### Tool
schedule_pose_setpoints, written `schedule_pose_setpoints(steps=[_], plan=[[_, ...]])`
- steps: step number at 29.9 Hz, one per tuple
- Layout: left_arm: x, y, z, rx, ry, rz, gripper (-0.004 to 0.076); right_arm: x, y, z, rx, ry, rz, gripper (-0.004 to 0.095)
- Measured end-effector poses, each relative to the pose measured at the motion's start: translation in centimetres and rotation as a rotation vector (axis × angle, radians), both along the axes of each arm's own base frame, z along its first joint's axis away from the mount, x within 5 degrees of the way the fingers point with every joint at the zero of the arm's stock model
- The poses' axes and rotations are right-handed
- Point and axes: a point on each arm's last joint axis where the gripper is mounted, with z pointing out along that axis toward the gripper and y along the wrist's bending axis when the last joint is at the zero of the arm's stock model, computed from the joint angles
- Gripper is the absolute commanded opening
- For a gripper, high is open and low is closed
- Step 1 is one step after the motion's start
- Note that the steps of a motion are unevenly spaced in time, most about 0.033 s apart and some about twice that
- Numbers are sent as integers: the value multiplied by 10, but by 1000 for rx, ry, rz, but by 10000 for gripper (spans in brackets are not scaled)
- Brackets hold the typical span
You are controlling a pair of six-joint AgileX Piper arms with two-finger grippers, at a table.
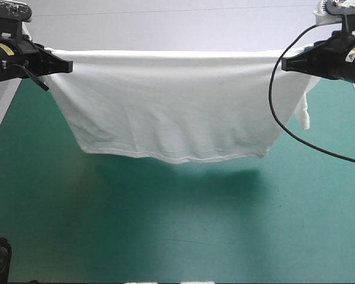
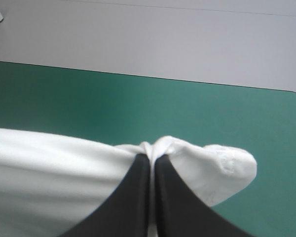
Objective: Fold the cloth
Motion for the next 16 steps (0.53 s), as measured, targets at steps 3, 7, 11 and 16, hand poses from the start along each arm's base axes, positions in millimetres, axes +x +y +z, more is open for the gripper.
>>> schedule_pose_setpoints(steps=[3, 7, 11, 16], plan=[[10, 0, -6, 10, 21, 6, -10, 8, 4, -2, 13, 5, 26, -18], [40, -3, -22, 5, 30, -4, -10, 44, 12, -18, 20, 8, 40, -18], [77, -8, -41, 6, 12, -26, -10, 93, 21, -41, 31, -15, 43, -18], [118, -11, -54, 7, -31, -34, -10, 136, 28, -49, 54, -104, 45, -18]])
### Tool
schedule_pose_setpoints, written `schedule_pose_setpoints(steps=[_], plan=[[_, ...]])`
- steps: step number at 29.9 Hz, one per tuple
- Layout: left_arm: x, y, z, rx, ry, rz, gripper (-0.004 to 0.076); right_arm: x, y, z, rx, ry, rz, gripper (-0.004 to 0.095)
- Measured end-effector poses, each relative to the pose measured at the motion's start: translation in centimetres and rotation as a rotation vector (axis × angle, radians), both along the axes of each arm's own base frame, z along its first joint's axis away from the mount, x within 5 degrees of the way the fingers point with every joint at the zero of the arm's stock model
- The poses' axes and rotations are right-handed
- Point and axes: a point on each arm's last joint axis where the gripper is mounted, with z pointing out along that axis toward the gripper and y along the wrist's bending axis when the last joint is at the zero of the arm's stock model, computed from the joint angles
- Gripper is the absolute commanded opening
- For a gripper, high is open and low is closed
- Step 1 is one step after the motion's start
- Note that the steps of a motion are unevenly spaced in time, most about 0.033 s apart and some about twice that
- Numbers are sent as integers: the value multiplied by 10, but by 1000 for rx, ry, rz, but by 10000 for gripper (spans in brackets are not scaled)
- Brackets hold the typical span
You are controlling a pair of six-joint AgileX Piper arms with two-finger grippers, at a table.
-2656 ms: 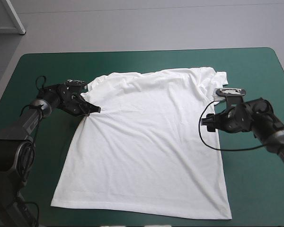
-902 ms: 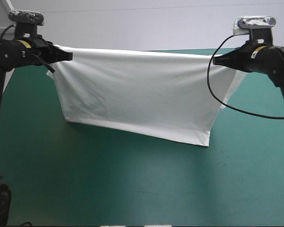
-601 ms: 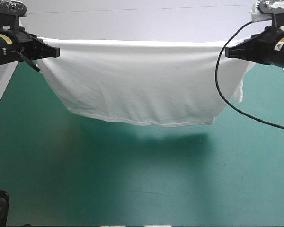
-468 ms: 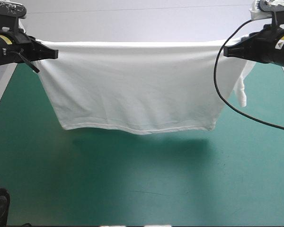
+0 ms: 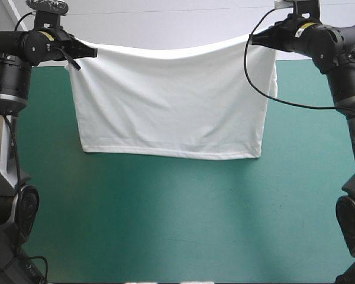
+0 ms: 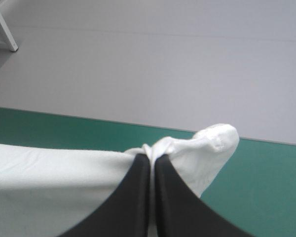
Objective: Fold the cloth
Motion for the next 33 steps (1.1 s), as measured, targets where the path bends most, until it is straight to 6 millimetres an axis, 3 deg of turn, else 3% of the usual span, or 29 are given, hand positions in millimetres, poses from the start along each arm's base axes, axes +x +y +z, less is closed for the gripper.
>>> schedule_pose_setpoints(steps=[7, 11, 15, 19, 23, 27, 33], plan=[[1, 0, 33, -2, -138, -4, -10, 5, 1, 26, 8, -79, 0, -18], [3, -1, 29, -11, -120, -11, -10, 10, 0, 14, -30, 19, -10, -18], [24, -5, -9, -20, 21, -30, -10, 36, 4, -33, -74, 243, -7, -18], [54, -8, -79, -8, 252, -30, -10, 65, 10, -93, -113, 476, 1, -18], [63, -9, -142, 5, 458, -29, -10, 77, 14, -142, -115, 631, 18, -18], [53, -8, -170, 13, 575, -27, -10, 63, 13, -176, -125, 775, 28, -17], [2, -5, -164, 11, 694, -31, -10, -1, 4, -187, -123, 883, 35, -18]])
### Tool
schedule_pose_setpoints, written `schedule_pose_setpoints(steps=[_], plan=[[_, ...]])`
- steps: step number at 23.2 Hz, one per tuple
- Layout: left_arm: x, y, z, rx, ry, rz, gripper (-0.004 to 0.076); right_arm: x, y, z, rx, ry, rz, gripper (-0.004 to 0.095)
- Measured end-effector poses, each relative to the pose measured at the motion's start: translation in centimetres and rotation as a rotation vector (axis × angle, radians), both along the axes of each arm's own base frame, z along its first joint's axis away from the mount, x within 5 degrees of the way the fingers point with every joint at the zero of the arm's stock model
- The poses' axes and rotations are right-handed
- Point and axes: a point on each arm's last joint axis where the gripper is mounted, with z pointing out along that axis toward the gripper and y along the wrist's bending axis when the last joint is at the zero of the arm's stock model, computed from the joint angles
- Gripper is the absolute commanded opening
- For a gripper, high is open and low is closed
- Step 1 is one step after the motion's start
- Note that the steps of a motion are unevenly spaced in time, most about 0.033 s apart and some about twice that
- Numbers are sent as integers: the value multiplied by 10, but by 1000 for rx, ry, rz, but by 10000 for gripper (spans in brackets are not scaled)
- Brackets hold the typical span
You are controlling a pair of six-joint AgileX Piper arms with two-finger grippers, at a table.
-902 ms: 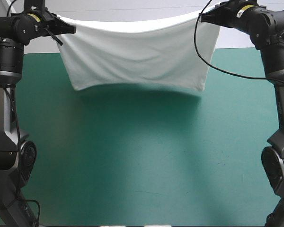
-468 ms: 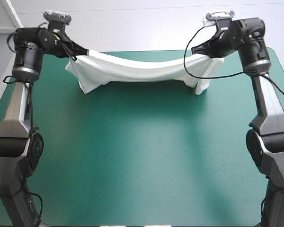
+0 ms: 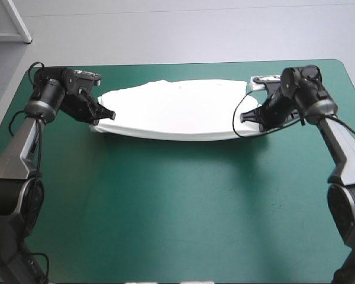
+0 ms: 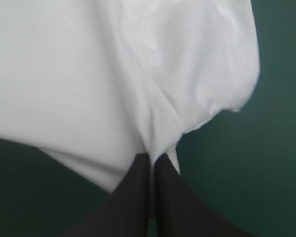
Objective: Fold the cloth
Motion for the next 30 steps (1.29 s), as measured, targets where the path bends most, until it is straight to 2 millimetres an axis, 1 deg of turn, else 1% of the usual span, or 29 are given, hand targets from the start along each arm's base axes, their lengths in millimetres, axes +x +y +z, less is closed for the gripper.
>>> schedule_pose_setpoints(steps=[1, 4, 8, 10, 11, 12, 13, 14, 16, 18, 19, 20, 21, 22, 23, 24, 27, 29, 30], plan=[[-10, 1, -2, -1, 27, 3, -10, -11, -2, 0, -1, 8, -1, -18], [-45, 2, -3, -16, 79, 15, -10, -52, -9, -2, -8, 50, 1, -18], [-93, 4, -10, -35, 137, 24, -10, -100, -16, -23, -10, 145, 0, -18], [-113, 5, -16, -36, 168, 26, -10, -118, -19, -32, -12, 176, 0, -18], [-132, 6, -25, -34, 204, 27, -10, -134, -21, -40, -7, 203, -3, -18], [-141, 7, -30, -33, 223, 28, -10, -141, -21, -43, -1, 216, -4, -18], [-154, 8, -42, -29, 267, 30, -10, -151, -22, -48, 8, 230, -1, -18], [-160, 9, -48, -27, 288, 30, -10, -156, -22, -50, 12, 238, 4, -18], [-169, 9, -60, -23, 331, 31, -1, -163, -22, -55, 20, 251, 16, -7], [-179, 10, -77, -19, 373, 36, 88, -167, -22, -61, 29, 253, 26, 116], [-180, 10, -81, -20, 374, 38, 152, -166, -22, -62, 32, 242, 26, 232], [-181, 10, -84, -21, 376, 38, 285, -165, -21, -62, 37, 226, 24, 419], [-182, 10, -84, -20, 378, 38, 410, -162, -21, -62, 44, 194, 21, 585], [-182, 9, -84, -29, 376, 40, 485, -160, -21, -62, 46, 175, 18, 668], [-181, 9, -84, -38, 375, 43, 583, -159, -20, -62, 47, 162, 16, 764], [-181, 8, -84, -49, 373, 46, 607, -156, -20, -61, 50, 132, 14, 787], [-178, 7, -83, -58, 346, 50, 599, -149, -20, -51, 52, 72, 13, 788], [-169, 6, -69, -69, 285, 49, 599, -139, -19, -32, 55, -3, 11, 787], [-158, 5, -51, -78, 219, 46, 599, -133, -18, -18, 58, -54, 12, 786]])
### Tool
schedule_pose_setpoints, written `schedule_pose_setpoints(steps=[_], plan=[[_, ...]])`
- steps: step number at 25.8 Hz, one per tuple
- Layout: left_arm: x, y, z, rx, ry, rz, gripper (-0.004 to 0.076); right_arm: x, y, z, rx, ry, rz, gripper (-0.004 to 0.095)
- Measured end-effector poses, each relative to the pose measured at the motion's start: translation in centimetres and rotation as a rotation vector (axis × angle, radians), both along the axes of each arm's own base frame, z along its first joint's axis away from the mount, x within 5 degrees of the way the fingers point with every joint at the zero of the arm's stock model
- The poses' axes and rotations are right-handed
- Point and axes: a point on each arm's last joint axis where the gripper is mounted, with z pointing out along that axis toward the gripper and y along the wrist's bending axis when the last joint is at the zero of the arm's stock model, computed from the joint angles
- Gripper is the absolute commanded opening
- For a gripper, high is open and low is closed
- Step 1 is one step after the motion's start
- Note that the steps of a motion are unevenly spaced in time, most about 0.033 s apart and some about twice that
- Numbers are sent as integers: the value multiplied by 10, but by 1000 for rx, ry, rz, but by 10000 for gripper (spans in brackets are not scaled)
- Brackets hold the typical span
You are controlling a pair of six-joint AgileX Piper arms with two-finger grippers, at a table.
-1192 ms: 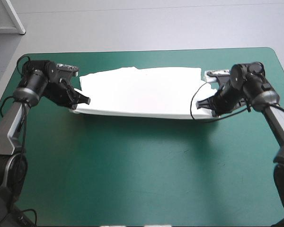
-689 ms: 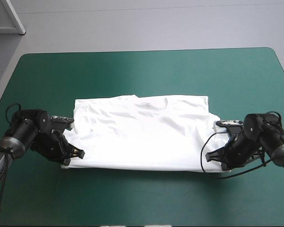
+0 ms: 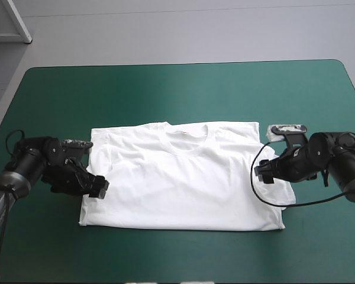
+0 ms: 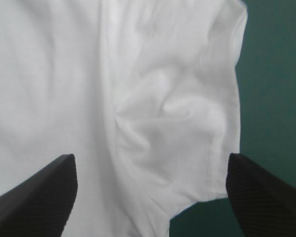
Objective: Fold the cloth
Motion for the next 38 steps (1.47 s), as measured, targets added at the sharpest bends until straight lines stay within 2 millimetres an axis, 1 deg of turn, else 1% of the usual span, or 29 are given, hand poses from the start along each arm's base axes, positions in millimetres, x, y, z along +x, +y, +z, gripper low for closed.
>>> schedule_pose_setpoints(steps=[1, 2, 3, 4, 5, 7, 8, 10, 11, 13, 14, 16, 18, 20, 24, 26, 28, 32, 34, 38], plan=[[5, -1, 10, -4, -32, 0, 599, 3, 0, 8, -2, -28, -2, 786], [12, -1, 29, -10, -86, 5, 599, 8, 0, 22, -4, -77, -6, 785], [14, -1, 40, -10, -115, 10, 599, 9, 0, 27, -5, -95, -9, 767], [14, 0, 57, -1, -169, 15, 599, 10, 0, 35, -2, -112, -11, 756], [13, 1, 66, 8, -193, 19, 599, 10, -1, 37, -2, -115, -10, 739], [5, 7, 81, 51, -246, 34, 599, 7, -1, 41, -7, -116, -8, 695], [-6, 12, 92, 92, -288, 56, 599, 2, -3, 43, -22, -108, -7, 686], [-18, 19, 99, 145, -320, 94, 599, -1, -6, 45, -45, -103, -11, 665], [-21, 20, 98, 152, -321, 104, 599, -1, -6, 45, -49, -99, -12, 659], [-20, 19, 85, 146, -300, 116, 599, -2, -6, 45, -52, -87, -11, 657], [-16, 17, 71, 121, -284, 120, 599, -3, -8, 44, -66, -82, -14, 657], [-12, 13, 54, 88, -250, 125, 599, -2, -11, 43, -100, -87, -36, 657], [-10, 11, 42, 62, -216, 128, 599, -1, -15, 39, -142, -99, -56, 657], [-9, 9, 36, 47, -198, 124, 599, 2, -18, 31, -170, -91, -66, 657], [-9, 7, 37, 22, -212, 116, 598, 16, -19, -5, -177, 6, -86, 646], [-11, 7, 40, 16, -223, 116, 598, 25, -20, -24, -162, 47, -100, 603], [-14, 6, 44, 10, -242, 114, 598, 32, -20, -42, -148, 79, -113, 536], [-23, 7, 53, 6, -285, 112, 598, 46, -22, -62, -130, 105, -123, 401], [-28, 7, 59, 3, -309, 112, 598, 51, -22, -70, -126, 120, -124, 324], [-37, 8, 68, -3, -350, 113, 598, 54, -20, -79, -107, 135, -123, 137]])
